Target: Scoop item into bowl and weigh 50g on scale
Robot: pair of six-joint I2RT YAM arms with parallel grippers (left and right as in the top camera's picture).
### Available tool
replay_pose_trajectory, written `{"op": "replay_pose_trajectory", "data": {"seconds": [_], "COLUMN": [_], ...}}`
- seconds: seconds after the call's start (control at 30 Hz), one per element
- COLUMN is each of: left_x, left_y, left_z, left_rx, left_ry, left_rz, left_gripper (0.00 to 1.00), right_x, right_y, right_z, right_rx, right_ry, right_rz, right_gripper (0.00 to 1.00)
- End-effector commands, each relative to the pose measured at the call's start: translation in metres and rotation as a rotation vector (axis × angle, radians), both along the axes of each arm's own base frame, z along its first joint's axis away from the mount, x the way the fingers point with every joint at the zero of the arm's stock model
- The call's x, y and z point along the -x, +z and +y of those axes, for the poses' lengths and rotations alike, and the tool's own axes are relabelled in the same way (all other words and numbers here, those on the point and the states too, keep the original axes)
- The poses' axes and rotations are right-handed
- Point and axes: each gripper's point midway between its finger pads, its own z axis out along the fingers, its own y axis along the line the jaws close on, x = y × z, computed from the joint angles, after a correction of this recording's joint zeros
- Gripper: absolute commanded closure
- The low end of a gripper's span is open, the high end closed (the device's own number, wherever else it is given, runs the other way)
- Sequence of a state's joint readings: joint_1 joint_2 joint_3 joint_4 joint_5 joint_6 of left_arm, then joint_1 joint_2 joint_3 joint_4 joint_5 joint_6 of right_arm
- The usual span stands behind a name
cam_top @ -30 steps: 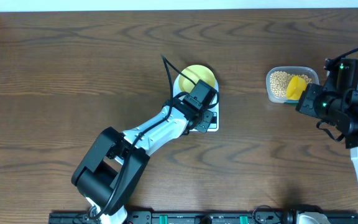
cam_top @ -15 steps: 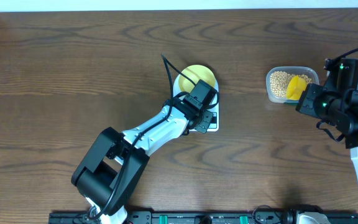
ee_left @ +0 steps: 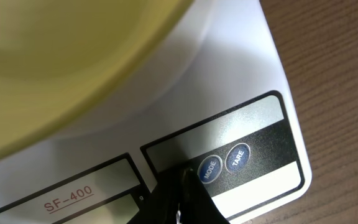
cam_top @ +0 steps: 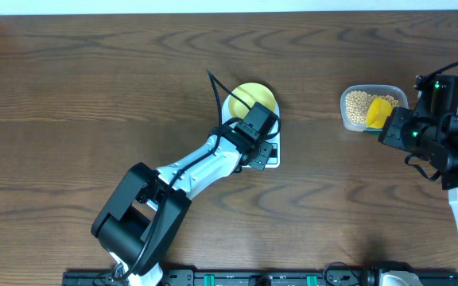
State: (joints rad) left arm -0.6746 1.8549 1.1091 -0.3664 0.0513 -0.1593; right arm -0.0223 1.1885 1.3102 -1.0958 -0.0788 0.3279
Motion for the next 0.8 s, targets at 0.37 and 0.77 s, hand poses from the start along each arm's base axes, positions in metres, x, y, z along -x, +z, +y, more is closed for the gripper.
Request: {"op": "replay_pose_trajectory", "data": {"seconds": [0.37,0.77], "left_x": [0.019,0.016], "left_y": [-0.043,-0.042], "left_z": [0.04,0.036], "left_rx": [-0.153,-0.138], "left_ry": [0.031,0.03], "left_rz": [0.042,0.03], "left_gripper": [0.93,0.93], "right_x": [-0.002,0.002], "right_y": [0.006,0.003], "right_z": [0.0,0.0], "right_rx": [0.006,0.005], "right_ry": [0.011,0.011], "right_rz": [-0.015,0.003], "right_gripper": [0.99,0.99]}}
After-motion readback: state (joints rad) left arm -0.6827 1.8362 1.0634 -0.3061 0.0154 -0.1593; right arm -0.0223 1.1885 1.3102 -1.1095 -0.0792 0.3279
